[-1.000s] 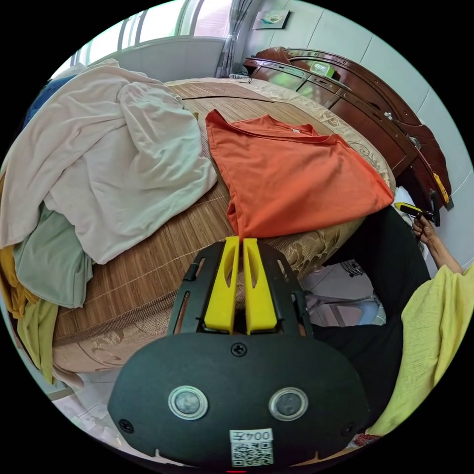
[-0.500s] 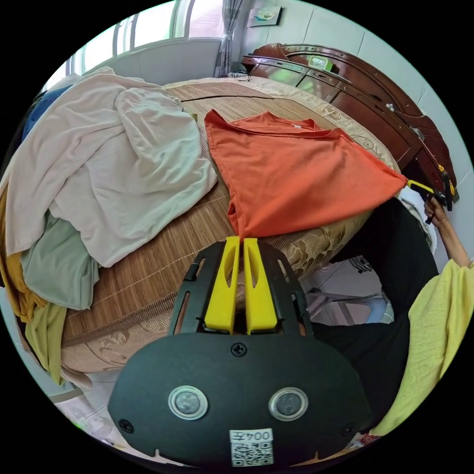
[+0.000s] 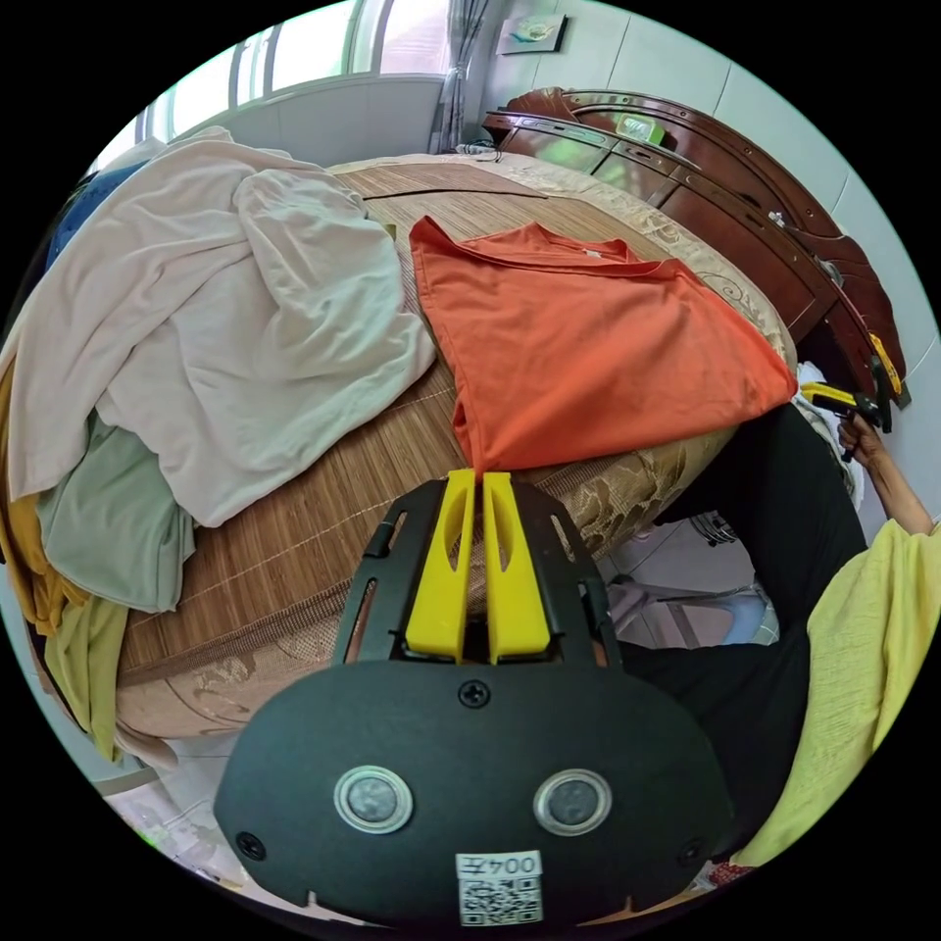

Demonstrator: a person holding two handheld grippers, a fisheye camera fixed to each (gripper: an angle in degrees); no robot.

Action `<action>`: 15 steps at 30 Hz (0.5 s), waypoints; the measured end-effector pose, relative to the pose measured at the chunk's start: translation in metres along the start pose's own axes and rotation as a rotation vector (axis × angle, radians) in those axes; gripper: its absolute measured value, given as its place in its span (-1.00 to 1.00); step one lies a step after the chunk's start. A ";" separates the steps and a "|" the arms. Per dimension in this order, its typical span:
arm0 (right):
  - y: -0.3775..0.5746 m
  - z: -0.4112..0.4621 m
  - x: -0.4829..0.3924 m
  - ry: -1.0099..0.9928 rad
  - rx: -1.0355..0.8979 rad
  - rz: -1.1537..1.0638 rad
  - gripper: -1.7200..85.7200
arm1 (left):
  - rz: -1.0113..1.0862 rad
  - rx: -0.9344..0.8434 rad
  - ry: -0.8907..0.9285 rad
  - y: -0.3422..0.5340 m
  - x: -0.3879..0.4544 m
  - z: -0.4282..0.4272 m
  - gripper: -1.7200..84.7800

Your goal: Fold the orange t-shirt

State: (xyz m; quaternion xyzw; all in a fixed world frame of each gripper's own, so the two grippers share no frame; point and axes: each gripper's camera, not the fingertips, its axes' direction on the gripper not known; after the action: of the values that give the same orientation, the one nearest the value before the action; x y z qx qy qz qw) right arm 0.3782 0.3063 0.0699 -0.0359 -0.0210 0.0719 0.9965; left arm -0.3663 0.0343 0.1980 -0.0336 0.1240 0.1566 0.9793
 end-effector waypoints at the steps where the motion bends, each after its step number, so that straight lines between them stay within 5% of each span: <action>1: -0.004 0.005 -0.009 0.034 0.003 -0.005 -0.77 | 0.001 0.000 -0.004 -0.001 0.001 0.000 -0.93; 8: -0.025 0.007 -0.015 0.130 -0.004 -0.036 -0.94 | 0.023 -0.003 -0.015 -0.010 0.004 0.002 -0.93; 15: -0.024 0.042 0.018 -0.061 -0.149 -0.023 -0.95 | 0.015 0.010 0.009 -0.019 0.004 0.006 -0.93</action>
State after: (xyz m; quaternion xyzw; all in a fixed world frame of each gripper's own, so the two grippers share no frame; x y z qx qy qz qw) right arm 0.3974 0.2884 0.1146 -0.1075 -0.0568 0.0597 0.9908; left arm -0.3546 0.0178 0.2036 -0.0283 0.1294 0.1630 0.9777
